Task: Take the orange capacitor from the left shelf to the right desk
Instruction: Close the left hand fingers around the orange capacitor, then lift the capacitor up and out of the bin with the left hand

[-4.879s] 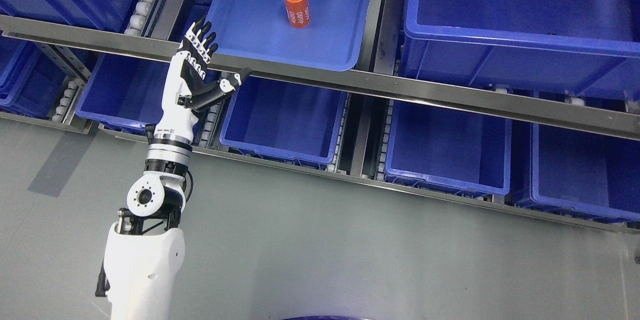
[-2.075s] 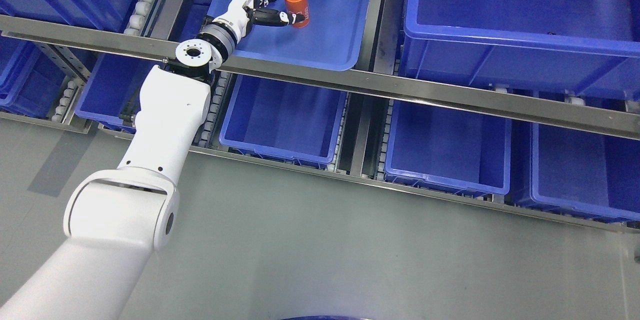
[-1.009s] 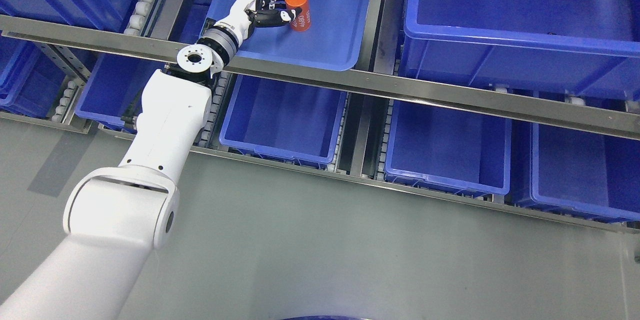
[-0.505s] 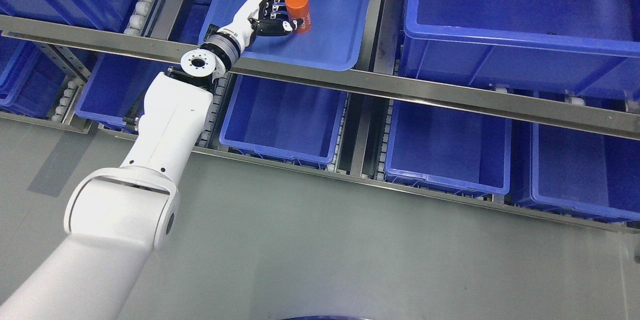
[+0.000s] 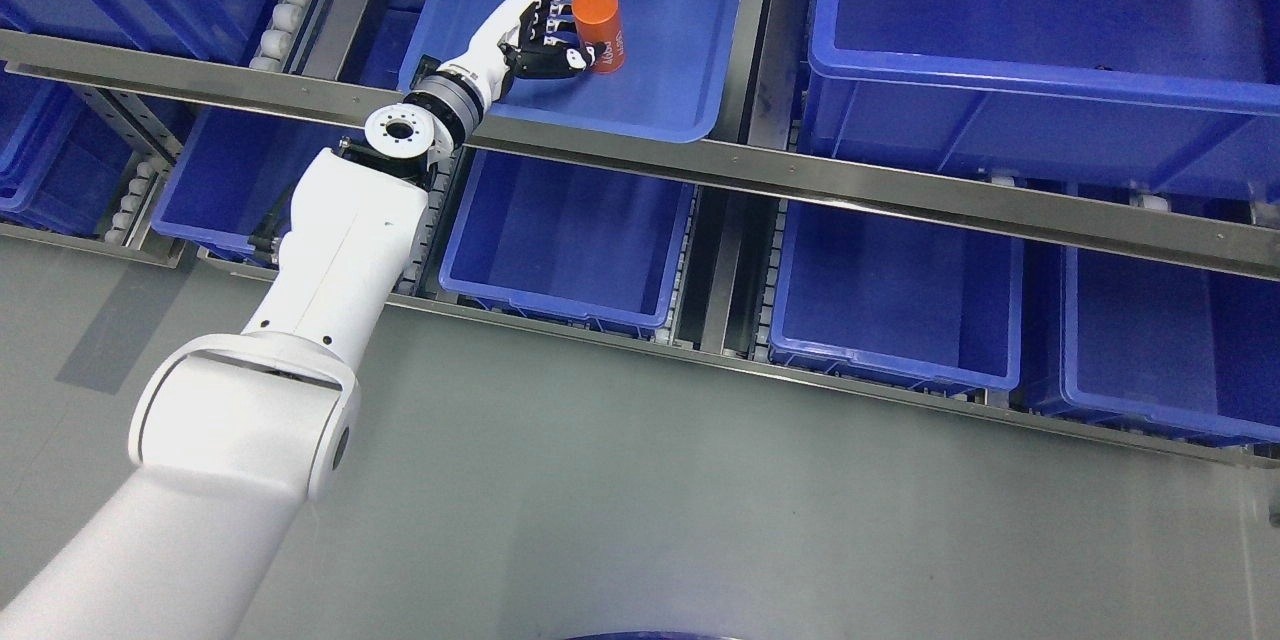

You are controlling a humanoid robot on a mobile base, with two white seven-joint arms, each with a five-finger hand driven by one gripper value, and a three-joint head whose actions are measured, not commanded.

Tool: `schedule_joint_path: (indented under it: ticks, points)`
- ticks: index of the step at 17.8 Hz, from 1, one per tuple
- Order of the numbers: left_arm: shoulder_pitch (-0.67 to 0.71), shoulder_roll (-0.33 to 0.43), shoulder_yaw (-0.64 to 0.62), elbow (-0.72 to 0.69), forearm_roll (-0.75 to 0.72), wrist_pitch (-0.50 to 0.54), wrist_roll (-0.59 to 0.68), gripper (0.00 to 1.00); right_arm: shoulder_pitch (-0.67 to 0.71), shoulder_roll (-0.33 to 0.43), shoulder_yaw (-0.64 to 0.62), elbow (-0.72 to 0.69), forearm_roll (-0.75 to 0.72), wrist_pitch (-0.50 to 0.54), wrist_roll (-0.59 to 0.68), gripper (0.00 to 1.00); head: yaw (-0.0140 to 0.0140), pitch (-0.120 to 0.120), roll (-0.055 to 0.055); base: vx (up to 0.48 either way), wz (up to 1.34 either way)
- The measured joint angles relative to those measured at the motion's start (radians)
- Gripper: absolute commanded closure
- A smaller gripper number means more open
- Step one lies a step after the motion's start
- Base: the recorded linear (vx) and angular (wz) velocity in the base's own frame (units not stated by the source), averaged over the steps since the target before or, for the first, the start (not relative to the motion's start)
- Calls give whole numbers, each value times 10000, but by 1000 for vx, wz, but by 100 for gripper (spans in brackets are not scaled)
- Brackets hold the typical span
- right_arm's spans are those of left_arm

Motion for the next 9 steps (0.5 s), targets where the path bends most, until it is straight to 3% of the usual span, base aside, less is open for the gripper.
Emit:
schedule_joint_path:
  ticks: [5,9]
  points:
    - [12,0,270,68,62,-609,142,100,0,0,0,0,0,27,0,0,0,0,0,0,0]
    - [32,0,1018,-218,116,-1849,-49,98,0,0,0,0,0,31,0,0,0,0,0,0,0]
